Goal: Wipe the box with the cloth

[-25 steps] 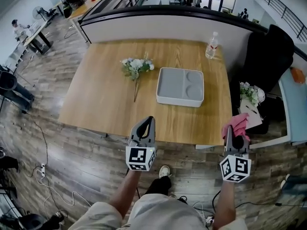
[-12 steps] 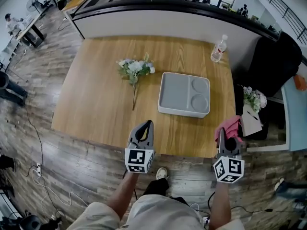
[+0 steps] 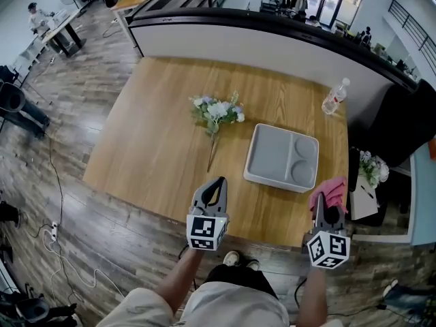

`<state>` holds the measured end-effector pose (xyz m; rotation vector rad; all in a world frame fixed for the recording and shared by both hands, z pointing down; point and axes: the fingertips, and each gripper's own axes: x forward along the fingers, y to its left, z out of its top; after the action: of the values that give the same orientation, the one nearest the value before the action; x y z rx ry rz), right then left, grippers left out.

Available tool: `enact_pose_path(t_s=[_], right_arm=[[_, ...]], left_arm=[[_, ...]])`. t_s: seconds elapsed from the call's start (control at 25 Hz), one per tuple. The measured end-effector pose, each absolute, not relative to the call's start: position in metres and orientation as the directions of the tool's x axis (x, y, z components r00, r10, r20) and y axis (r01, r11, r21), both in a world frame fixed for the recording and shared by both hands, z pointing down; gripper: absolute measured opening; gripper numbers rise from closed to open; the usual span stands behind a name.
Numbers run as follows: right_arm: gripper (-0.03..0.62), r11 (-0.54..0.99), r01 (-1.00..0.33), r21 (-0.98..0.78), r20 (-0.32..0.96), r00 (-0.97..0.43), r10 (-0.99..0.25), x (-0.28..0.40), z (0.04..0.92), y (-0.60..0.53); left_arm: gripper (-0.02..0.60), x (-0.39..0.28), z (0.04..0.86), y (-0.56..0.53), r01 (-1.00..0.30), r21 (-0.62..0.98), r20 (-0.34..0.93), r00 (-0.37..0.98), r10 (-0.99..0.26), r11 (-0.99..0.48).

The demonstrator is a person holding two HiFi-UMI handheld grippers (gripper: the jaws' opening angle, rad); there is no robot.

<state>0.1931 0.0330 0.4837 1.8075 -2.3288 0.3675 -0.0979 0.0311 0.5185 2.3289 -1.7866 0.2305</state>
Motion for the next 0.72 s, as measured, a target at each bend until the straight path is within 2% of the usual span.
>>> enact_pose_path(t_s=[0.44, 0.72], right_arm=[[0.077, 0.266, -0.949, -0.172, 0.184, -0.296, -0.937, 0.191, 0.453, -0.03], [0.077, 0.273, -0.955, -0.119, 0.112, -0.286, -0.952, 0.212, 0.418, -0.078]], left_arm=[[0.014, -0.089, 0.47, -0.022, -0.954, 0.007, 0.148, 0.296, -0.944, -0.298], [0.014, -0.067, 0.426, -0.082, -0.958, -0.045, 0.088, 0.28, -0.956, -0.285]])
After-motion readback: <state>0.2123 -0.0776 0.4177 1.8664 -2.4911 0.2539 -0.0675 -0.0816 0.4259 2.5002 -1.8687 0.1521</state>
